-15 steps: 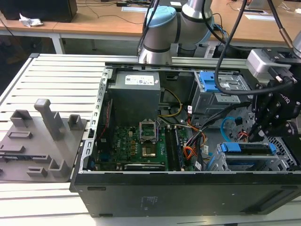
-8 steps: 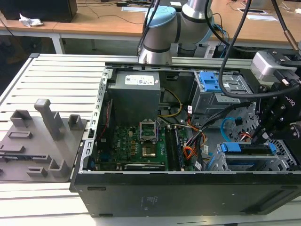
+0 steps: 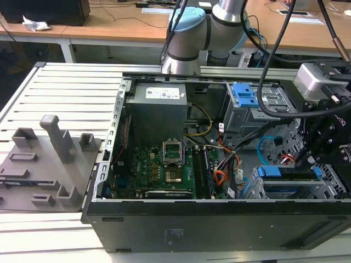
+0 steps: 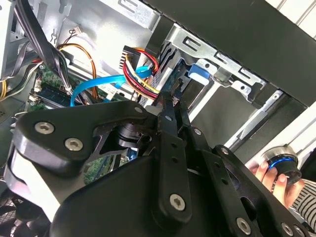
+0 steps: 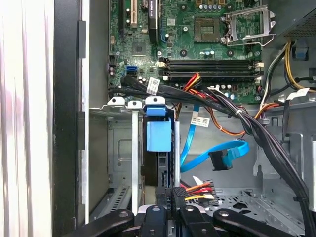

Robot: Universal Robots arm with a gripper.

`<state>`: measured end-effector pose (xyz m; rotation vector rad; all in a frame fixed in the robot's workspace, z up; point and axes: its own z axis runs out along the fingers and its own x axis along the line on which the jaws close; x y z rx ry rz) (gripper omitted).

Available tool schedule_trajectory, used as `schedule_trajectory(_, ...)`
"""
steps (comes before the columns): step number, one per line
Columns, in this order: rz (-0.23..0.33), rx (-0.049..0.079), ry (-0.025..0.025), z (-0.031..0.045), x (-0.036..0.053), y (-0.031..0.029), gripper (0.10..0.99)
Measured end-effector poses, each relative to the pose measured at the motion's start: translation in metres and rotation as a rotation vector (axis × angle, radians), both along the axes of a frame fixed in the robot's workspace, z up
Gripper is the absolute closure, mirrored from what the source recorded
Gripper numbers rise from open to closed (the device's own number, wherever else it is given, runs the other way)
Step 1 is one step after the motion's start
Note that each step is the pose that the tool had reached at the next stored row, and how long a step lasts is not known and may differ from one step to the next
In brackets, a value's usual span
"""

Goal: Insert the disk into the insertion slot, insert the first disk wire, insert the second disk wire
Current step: 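Insert the first disk wire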

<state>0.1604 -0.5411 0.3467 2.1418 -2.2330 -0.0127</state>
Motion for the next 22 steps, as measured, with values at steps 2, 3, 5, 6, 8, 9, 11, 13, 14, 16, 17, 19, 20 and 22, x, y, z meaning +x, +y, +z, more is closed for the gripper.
schedule_trajectory(2, 0.0, 0.0, 0.0, -0.0011, 0.0005, -0.0005, 0.922)
schedule_trajectory(3, 0.0, 0.0, 0.0, -0.0014, 0.0007, -0.0006, 0.922)
schedule_trajectory(5, 0.0, 0.0, 0.0, -0.0021, 0.0011, -0.0009, 0.922)
schedule_trajectory(6, 0.0, 0.0, 0.0, -0.0024, 0.0013, -0.0011, 0.922)
schedule_trajectory(8, 0.0, 0.001, -0.0001, -0.0037, 0.0016, -0.0013, 0.922)
schedule_trajectory(9, 0.0, 0.0, 0.0, -0.0038, 0.0017, -0.0014, 0.922)
schedule_trajectory(11, 0.0, 0.0, 0.0002, -0.0041, 0.0022, -0.0015, 0.922)
schedule_trajectory(13, 0.0, 0.0, 0.0, -0.0048, 0.0028, -0.0015, 0.922)
schedule_trajectory(14, 0.0, 0.0, 0.0, -0.0055, 0.0031, -0.0015, 0.922)
schedule_trajectory(16, 0.0, 0.0, 0.0, -0.0074, 0.0041, -0.0017, 0.922)
schedule_trajectory(17, 0.0, 0.0, -0.0001, -0.0084, 0.0043, -0.0019, 0.922)
schedule_trajectory(19, 0.0, 0.0, 0.0, -0.01, 0.0045, -0.0019, 0.922)
schedule_trajectory(20, 0.0, 0.0, 0.0, -0.0101, 0.0045, -0.0019, 0.922)
schedule_trajectory(22, 0.0, 0.0, 0.0, -0.0104, 0.0045, -0.0019, 0.922)
